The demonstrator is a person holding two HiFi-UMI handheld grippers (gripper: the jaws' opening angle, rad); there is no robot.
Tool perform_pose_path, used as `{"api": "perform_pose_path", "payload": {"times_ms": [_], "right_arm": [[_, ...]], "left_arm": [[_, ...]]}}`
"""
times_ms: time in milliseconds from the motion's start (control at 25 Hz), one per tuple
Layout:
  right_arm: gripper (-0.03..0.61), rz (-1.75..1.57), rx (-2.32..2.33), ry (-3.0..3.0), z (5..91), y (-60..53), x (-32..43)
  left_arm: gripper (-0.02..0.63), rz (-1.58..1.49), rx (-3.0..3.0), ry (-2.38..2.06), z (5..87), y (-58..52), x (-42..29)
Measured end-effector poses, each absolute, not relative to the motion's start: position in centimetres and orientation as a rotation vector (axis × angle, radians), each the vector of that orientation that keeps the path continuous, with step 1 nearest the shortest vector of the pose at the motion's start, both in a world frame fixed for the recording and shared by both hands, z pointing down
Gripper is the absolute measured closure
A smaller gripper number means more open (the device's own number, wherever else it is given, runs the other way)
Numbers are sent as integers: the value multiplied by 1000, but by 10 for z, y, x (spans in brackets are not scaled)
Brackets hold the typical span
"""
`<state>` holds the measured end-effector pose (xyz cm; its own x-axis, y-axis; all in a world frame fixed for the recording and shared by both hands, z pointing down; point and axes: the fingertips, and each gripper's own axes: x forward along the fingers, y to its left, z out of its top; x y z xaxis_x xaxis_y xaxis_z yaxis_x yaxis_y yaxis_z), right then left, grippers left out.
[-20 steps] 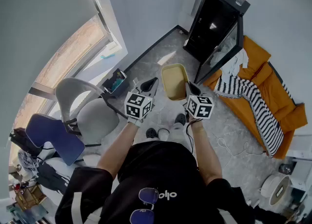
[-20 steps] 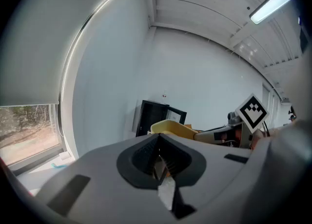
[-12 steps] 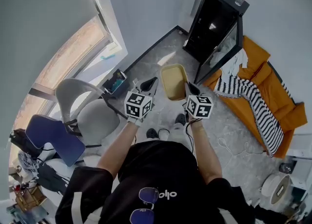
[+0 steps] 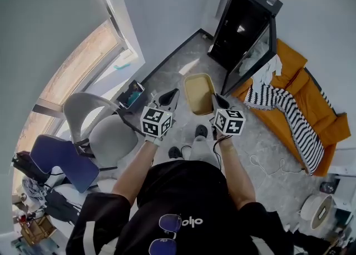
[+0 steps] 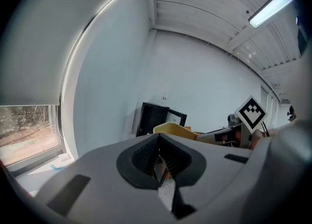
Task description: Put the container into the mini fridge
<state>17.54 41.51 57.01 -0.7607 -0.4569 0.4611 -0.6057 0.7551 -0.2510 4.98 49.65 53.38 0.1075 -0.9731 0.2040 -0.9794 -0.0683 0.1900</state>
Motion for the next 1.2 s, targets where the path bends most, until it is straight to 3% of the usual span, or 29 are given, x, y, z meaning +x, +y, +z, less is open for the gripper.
{"api": "perform_pose_path", "payload": {"times_ms": [520,1200], "right_arm": [[557,581,796,-2560,584,353,132],[557,581,759,-2562,574,173,27]], "left_arm": [[607,58,2053,-1943,553,457,-1],[607,82,2100,-1900,537,261,-98]]}}
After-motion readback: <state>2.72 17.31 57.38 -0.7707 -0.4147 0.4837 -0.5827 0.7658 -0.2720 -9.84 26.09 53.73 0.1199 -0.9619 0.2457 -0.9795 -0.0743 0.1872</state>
